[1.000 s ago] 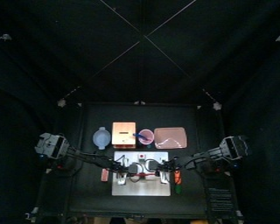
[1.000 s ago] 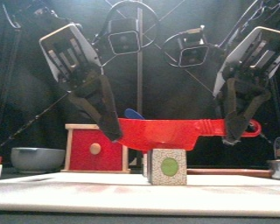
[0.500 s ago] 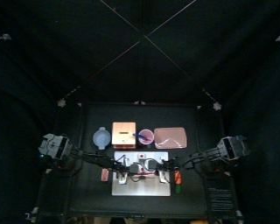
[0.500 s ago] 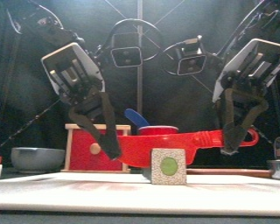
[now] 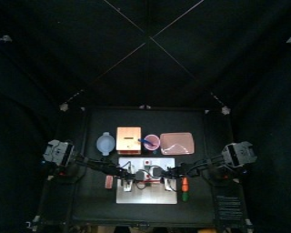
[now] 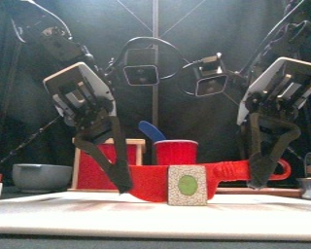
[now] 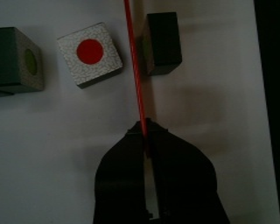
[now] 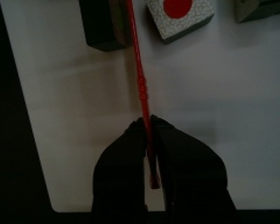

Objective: Cut the sushi into 4 pieces with the knife
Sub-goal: Cut the sushi into 4 pieces

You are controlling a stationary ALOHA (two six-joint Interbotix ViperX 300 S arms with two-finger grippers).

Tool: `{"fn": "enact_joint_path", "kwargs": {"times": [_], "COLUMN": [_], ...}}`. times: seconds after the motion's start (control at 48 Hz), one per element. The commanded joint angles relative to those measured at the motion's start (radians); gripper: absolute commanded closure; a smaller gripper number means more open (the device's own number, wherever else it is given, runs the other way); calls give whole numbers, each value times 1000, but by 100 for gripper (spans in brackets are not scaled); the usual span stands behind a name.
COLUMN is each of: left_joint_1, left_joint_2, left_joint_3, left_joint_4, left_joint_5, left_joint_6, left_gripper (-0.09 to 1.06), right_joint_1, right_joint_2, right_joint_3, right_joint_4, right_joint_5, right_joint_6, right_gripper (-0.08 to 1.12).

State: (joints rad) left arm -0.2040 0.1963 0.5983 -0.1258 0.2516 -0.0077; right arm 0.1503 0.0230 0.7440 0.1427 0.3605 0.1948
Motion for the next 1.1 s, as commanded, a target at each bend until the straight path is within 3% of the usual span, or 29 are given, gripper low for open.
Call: {"fn": "enact_joint_path", "kwargs": {"times": [0.021,0.479,0.917,1.104], "left_joint_1": [-9,3,55,66], "left_joint_2": [8,9,-3,-3], "left_joint_3": [9,14,11,14], "left_joint_4": [0,6,74,78], "left_joint_5": [11,12,12,12], "left_joint_6": [3,3,8,9], "left_gripper": [67,67,67,67], "right_joint_1": [3,-5,-46,-52], "right_joint_2": [5,8,3,0], "right_joint_3": [9,18,17,18], "right_joint_4": [6,-2,-43,-48], "right_joint_5": [6,6,6,11], "right_joint_6": [3,3,3,3], "right_gripper": [89,89,90,89]}}
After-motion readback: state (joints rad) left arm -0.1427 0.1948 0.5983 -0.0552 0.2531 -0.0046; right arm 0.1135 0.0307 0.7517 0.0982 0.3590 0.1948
